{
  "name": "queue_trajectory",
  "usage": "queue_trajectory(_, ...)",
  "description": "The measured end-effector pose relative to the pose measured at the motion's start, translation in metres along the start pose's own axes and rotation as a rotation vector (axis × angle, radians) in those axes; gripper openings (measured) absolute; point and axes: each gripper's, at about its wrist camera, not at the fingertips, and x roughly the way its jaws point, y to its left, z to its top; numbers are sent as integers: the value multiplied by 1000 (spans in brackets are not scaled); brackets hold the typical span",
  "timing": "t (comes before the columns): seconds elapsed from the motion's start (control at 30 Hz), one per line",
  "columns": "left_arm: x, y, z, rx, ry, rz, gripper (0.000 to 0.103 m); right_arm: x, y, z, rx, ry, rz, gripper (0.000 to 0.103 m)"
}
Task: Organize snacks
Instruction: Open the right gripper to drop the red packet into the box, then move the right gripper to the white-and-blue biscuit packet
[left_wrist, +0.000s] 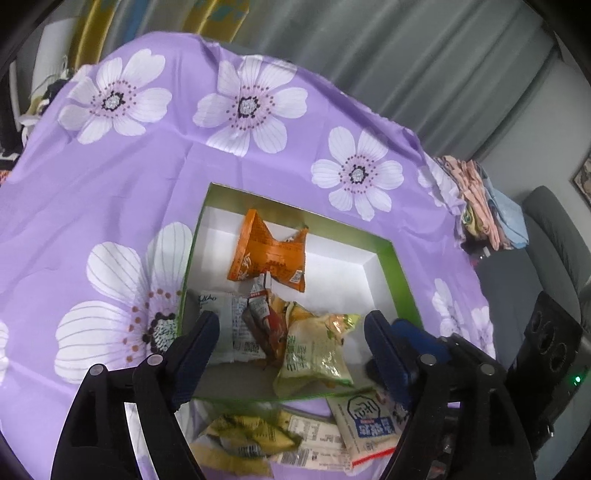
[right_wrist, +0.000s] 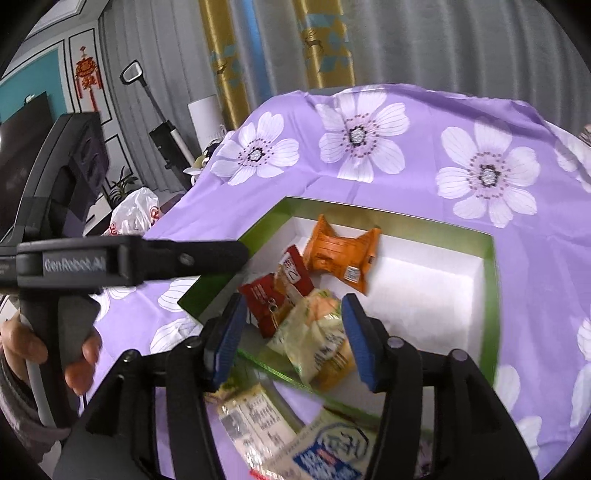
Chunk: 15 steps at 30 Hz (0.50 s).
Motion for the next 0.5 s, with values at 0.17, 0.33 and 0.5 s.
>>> queue_trajectory(0.17, -22, -3, -12, -1, -20, 6, 81, -27, -11, -14, 38, -11, -26, 60)
queue_trajectory(0.33, -35, -4, -30, -8, -4, 25, 82, -47, -16, -30, 74, -5, -33, 62)
queue_trajectory(0.5, -43, -4, -54, -8, 8, 52, 82, -59, -18, -51, 104, 20, -38, 65)
